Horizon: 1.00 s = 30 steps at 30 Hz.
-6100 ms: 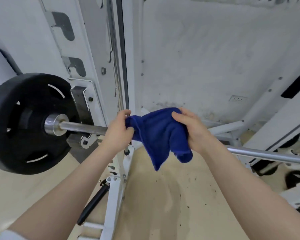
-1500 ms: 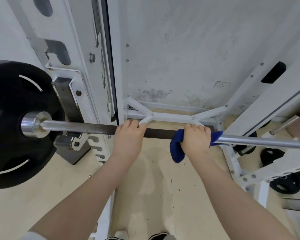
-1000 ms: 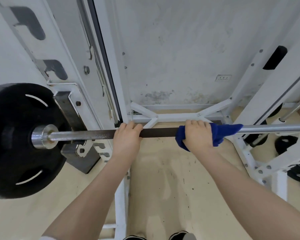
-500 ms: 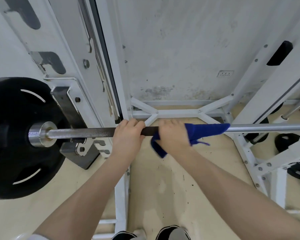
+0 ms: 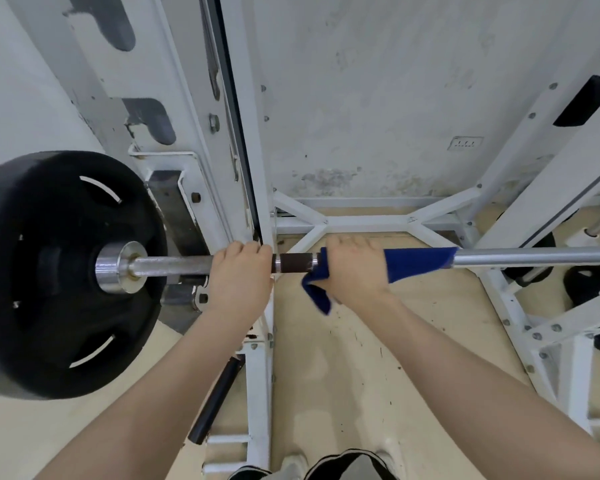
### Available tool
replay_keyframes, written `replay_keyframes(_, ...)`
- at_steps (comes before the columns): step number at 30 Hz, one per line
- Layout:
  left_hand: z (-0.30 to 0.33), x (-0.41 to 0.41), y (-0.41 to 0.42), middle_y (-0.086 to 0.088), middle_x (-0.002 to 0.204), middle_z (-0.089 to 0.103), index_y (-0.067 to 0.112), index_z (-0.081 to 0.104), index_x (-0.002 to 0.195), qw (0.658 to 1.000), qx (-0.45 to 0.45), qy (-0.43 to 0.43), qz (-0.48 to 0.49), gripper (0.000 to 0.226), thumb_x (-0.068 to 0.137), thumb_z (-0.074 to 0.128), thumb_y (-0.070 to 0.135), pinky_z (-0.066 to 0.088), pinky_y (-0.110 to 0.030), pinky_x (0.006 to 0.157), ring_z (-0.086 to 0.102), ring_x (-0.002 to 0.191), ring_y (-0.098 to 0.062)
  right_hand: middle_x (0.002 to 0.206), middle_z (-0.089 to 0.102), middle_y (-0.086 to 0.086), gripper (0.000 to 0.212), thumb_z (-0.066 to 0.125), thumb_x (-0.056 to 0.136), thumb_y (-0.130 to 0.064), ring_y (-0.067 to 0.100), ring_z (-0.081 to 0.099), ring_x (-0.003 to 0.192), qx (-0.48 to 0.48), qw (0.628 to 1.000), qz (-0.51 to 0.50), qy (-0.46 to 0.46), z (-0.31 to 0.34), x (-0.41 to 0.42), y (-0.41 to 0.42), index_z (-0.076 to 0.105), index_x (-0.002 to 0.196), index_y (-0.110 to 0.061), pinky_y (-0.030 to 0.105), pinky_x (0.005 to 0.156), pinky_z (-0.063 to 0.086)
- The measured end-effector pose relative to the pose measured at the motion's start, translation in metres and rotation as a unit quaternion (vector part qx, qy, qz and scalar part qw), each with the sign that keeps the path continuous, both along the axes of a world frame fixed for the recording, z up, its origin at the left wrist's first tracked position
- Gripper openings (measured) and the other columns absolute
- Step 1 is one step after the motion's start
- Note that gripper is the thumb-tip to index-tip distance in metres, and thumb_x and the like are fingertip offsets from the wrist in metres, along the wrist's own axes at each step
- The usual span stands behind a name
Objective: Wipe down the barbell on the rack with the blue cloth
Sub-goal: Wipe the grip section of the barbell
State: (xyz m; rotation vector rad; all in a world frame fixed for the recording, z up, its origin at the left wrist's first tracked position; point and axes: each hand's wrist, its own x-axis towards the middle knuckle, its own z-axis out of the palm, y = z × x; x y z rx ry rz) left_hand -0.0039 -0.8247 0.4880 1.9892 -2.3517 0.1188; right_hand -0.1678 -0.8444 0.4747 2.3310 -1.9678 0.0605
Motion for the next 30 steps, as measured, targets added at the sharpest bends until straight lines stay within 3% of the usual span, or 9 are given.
replay_keyframes(3, 0.0, 0.009, 0.0, -0.002, 0.102, 0.065, 0.015, 0.06, 0.105, 0.999, -0.026, -0.006, -0.027, 0.022, 0.084, 0.062, 0.016, 0.044, -0.037, 0.078, 0.056, 0.098, -0.027, 0.088, 0.063, 0.005, 0.053, 0.074, 0.063, -0.054, 0.025, 0.061, 0.08, -0.086, 0.992, 0.095, -0.019, -0.007, 0.046, 0.005, 0.058, 0.092, -0.012, 0.033, 0.071, 0.044)
replay_keyframes(5, 0.0, 0.014, -0.006, -0.004, 0.089, 0.067, 0.013, 0.064, 0.095, 0.999, -0.032, 0.019, -0.039, 0.014, 0.081, 0.064, 0.012, 0.041, -0.034, 0.068, 0.057, 0.087, -0.028, 0.092, 0.063, 0.005, 0.046, 0.067, 0.074, -0.047, 0.027, 0.061, 0.084, -0.078, 0.989, 0.122, -0.017, -0.003, 0.039, 0.002, 0.055, 0.101, -0.012, 0.034, 0.072, 0.041)
replay_keyframes(11, -0.002, 0.024, -0.009, -0.01, 0.079, 0.067, 0.008, 0.065, 0.094, 0.994, -0.034, 0.095, -0.041, 0.019, 0.077, 0.071, 0.012, 0.038, -0.031, 0.06, 0.057, 0.077, -0.028, 0.09, 0.062, -0.002, 0.061, 0.057, 0.072, -0.068, 0.02, 0.054, 0.08, 0.028, 0.999, -0.021, 0.038, 0.003, -0.001, -0.005, 0.047, 0.101, -0.015, 0.031, 0.07, 0.031)
replay_keyframes(15, 0.008, 0.031, -0.016, -0.006, 0.094, 0.063, 0.013, 0.057, 0.106, 0.994, 0.044, 0.089, -0.041, 0.021, 0.085, 0.061, 0.016, 0.047, -0.035, 0.071, 0.058, 0.09, -0.025, 0.102, 0.063, 0.003, 0.051, 0.057, 0.08, -0.057, 0.023, 0.058, 0.096, 0.007, 0.999, 0.04, -0.007, -0.003, 0.05, -0.005, 0.048, 0.107, -0.015, 0.033, 0.076, 0.036)
replay_keyframes(18, 0.01, 0.033, -0.019, -0.005, 0.09, 0.062, 0.014, 0.056, 0.102, 0.996, 0.031, 0.081, -0.035, 0.015, 0.087, 0.055, 0.015, 0.043, -0.033, 0.064, 0.059, 0.086, -0.026, 0.108, 0.062, 0.002, 0.031, 0.054, 0.089, -0.037, 0.023, 0.058, 0.1, -0.057, 0.993, 0.093, -0.038, -0.012, 0.084, -0.001, 0.05, 0.109, -0.014, 0.032, 0.083, 0.038)
replay_keyframes(21, 0.009, 0.033, -0.014, -0.007, 0.092, 0.061, 0.013, 0.055, 0.104, 0.993, 0.039, 0.106, -0.039, 0.017, 0.087, 0.057, 0.017, 0.046, -0.035, 0.065, 0.057, 0.084, -0.026, 0.103, 0.064, 0.002, 0.019, 0.052, 0.087, -0.023, 0.024, 0.06, 0.094, -0.018, 0.996, 0.083, 0.003, -0.004, 0.056, -0.005, 0.049, 0.104, -0.014, 0.031, 0.08, 0.037)
replay_keyframes(25, 0.007, 0.034, -0.011, -0.007, 0.093, 0.061, 0.012, 0.056, 0.103, 0.989, 0.034, 0.14, -0.039, 0.018, 0.086, 0.061, 0.016, 0.047, -0.034, 0.064, 0.056, 0.084, -0.024, 0.086, 0.063, -0.001, 0.022, 0.056, 0.081, -0.033, 0.022, 0.058, 0.083, -0.018, 0.998, -0.015, 0.053, -0.006, 0.014, -0.004, 0.049, 0.091, -0.016, 0.031, 0.08, 0.034)
replay_keyframes(28, 0.005, 0.034, -0.011, -0.009, 0.094, 0.061, 0.011, 0.057, 0.104, 0.987, 0.039, 0.152, -0.037, 0.02, 0.085, 0.062, 0.015, 0.046, -0.033, 0.065, 0.056, 0.085, -0.025, 0.07, 0.064, -0.002, 0.029, 0.073, 0.067, -0.034, 0.021, 0.06, 0.071, -0.043, 0.996, -0.016, 0.077, -0.01, 0.049, -0.003, 0.053, 0.08, -0.017, 0.03, 0.072, 0.04)
replay_keyframes(30, 0.004, 0.035, -0.011, -0.01, 0.094, 0.06, 0.01, 0.056, 0.105, 0.986, 0.037, 0.157, -0.035, 0.021, 0.085, 0.061, 0.013, 0.046, -0.035, 0.065, 0.055, 0.084, -0.026, 0.079, 0.065, 0.0, 0.027, 0.069, 0.075, -0.035, 0.023, 0.062, 0.079, -0.055, 0.998, 0.022, 0.031, -0.015, 0.07, -0.003, 0.055, 0.087, -0.015, 0.032, 0.075, 0.04)
